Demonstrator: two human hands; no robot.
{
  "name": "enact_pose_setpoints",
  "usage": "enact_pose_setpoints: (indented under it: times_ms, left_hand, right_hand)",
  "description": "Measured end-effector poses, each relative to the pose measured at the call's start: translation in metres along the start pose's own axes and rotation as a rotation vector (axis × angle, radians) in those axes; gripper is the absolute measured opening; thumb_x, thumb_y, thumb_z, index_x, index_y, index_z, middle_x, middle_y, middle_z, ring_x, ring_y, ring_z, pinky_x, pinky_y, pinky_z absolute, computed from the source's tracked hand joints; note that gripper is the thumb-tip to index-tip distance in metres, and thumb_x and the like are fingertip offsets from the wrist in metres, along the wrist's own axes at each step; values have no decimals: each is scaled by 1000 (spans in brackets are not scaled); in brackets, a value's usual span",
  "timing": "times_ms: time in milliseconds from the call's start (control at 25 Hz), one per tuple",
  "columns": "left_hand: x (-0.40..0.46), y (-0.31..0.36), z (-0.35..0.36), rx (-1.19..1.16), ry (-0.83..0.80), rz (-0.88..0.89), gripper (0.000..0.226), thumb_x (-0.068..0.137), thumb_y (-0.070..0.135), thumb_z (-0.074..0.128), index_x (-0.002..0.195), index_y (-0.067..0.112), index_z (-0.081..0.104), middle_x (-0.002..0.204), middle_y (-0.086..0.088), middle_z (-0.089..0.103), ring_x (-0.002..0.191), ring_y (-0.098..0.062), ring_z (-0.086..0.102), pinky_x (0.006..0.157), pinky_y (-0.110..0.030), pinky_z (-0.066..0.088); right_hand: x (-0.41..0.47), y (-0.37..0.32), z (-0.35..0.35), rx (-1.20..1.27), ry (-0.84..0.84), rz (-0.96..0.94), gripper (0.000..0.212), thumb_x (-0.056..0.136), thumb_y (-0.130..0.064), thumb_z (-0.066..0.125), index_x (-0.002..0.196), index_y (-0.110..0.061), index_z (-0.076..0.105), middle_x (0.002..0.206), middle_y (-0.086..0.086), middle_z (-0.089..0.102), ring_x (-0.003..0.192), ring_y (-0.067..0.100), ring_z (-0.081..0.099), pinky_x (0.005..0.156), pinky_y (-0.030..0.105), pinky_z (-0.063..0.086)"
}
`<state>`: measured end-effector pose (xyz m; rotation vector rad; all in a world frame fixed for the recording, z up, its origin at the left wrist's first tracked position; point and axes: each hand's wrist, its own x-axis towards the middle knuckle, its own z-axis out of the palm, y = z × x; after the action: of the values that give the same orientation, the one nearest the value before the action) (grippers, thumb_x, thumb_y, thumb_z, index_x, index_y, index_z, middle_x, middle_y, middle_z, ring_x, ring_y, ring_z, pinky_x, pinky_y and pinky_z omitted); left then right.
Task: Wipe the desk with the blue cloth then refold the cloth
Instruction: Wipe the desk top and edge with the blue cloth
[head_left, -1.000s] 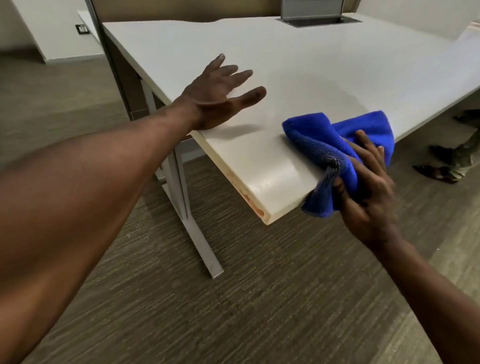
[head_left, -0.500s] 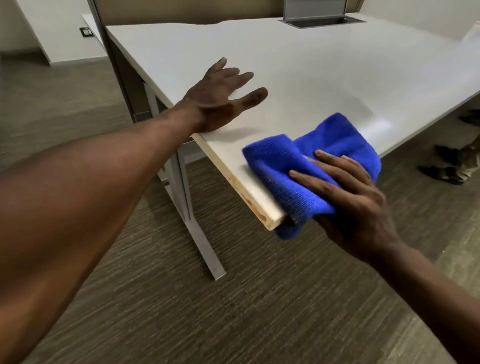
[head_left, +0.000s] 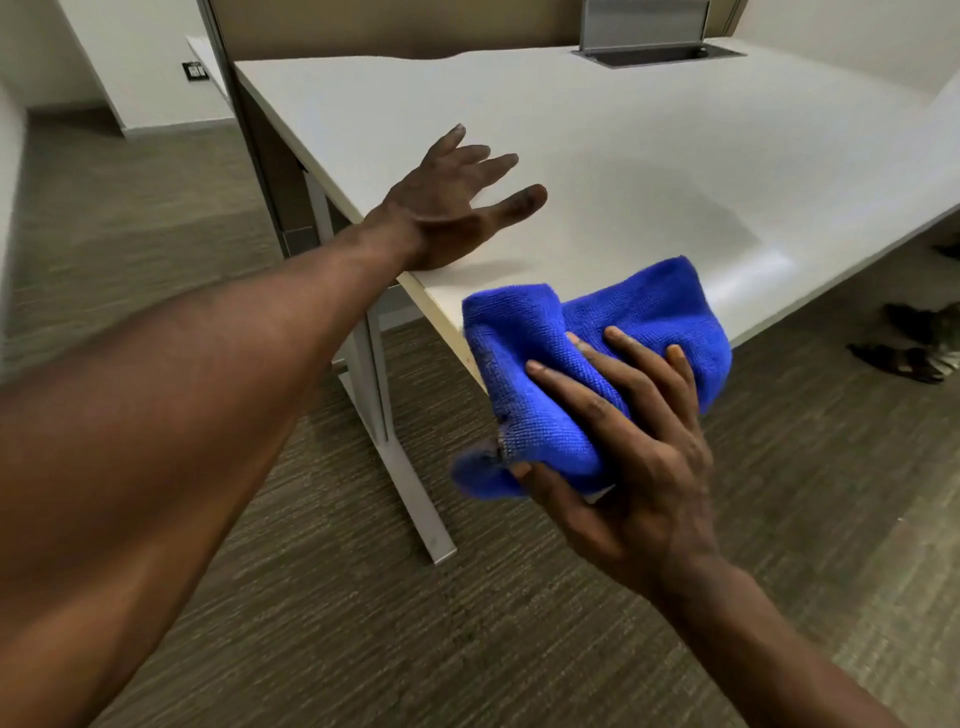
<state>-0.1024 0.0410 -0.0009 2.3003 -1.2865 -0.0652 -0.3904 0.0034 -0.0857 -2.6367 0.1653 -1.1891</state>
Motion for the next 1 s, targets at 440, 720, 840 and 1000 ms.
enact_pose_setpoints:
  times_ms: [440,720,840,1000]
  left_hand:
    - [-1,-3,0,-44,24,-17,99,76,93,28,158,39,34,169,8,26,158,-5,-3,125,-42,12]
    - [-1,-4,0,-57,37,-16,97,78,93,29,157,39,36,169,9,27,158,-5,-2,125,-42,13]
    - [-4,-3,1,-62,40,-12,92,82,90,31,158,38,36,169,8,27,158,-6,-2,125,-44,14]
    - [-2,-4,0,-63,57,5,90,85,87,32,158,36,35,169,5,27,159,-9,-2,125,-47,15]
  right_hand:
    - [0,-2,12,-68,143,31,60,76,-49,78,127,-18,70,133,10,67,134,36,56,120,63,31]
    - [12,-3,-1,7,45,-24,53,81,-48,74,127,-21,72,129,4,70,128,31,61,106,56,46]
    - [9,1,-12,40,-20,-22,55,85,-51,73,131,-23,68,134,3,67,134,31,57,111,53,44]
    - [4,-14,3,8,48,87,53,81,-44,75,128,-20,68,132,8,67,134,32,56,115,63,35]
